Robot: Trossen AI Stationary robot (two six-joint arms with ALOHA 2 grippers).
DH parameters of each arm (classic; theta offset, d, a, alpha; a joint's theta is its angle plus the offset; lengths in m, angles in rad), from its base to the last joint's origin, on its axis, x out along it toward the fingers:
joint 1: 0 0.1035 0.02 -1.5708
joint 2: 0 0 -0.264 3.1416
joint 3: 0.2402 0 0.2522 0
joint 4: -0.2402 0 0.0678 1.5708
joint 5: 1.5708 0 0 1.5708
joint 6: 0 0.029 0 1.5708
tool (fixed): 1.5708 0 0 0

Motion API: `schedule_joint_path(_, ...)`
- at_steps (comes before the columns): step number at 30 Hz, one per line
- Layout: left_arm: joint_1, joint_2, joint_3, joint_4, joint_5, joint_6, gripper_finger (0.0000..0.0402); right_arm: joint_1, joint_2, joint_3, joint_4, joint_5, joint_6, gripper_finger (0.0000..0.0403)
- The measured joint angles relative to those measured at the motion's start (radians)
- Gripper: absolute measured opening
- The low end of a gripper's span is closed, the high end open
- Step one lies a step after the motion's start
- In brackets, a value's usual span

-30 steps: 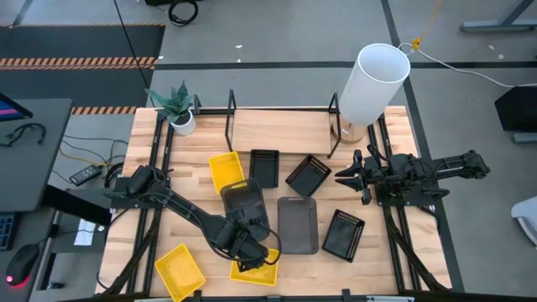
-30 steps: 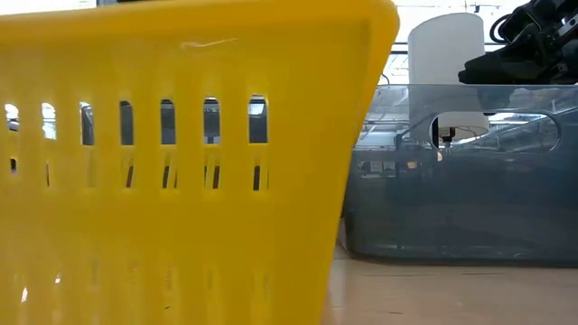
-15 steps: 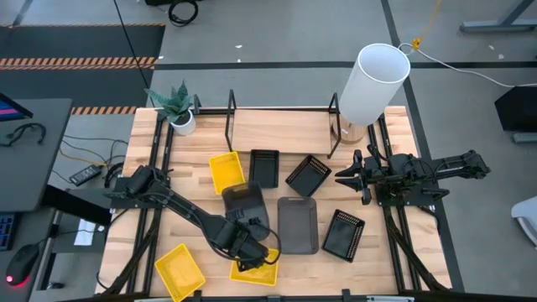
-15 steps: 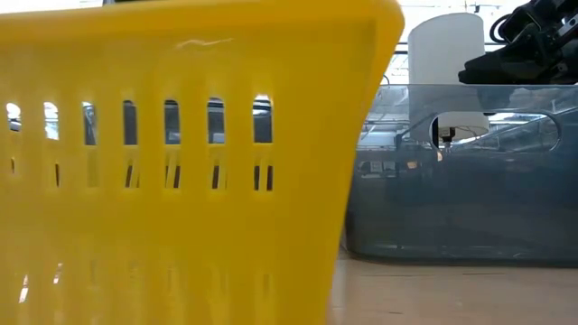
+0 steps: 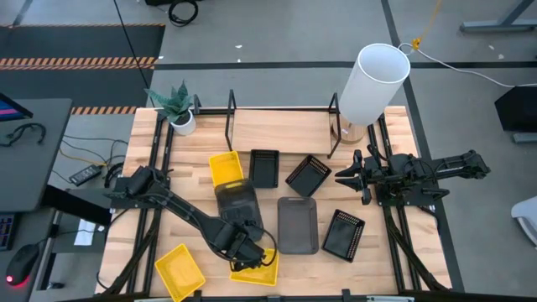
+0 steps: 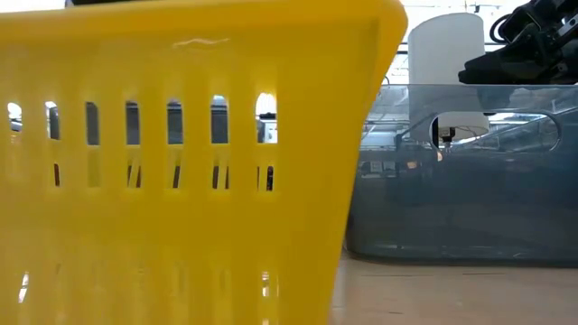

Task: Stack baskets on shelf by color
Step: Stack the left gray bin on the middle gray bin

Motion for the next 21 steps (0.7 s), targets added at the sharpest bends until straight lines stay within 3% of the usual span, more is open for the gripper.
schedule_joint_path(7, 0.000, 0.000, 0.000, 0.000, 0.007, -0.003, 0.0009, 0.000, 0.000, 0.000, 0.000, 0.000, 0.000, 0.0098)
schedule_joint_path(21, 0.000, 0.000, 0.000, 0.020, 0.001, -0.008, 0.0013, 0.000, 0.000, 0.000, 0.000, 0.000, 0.000, 0.0098)
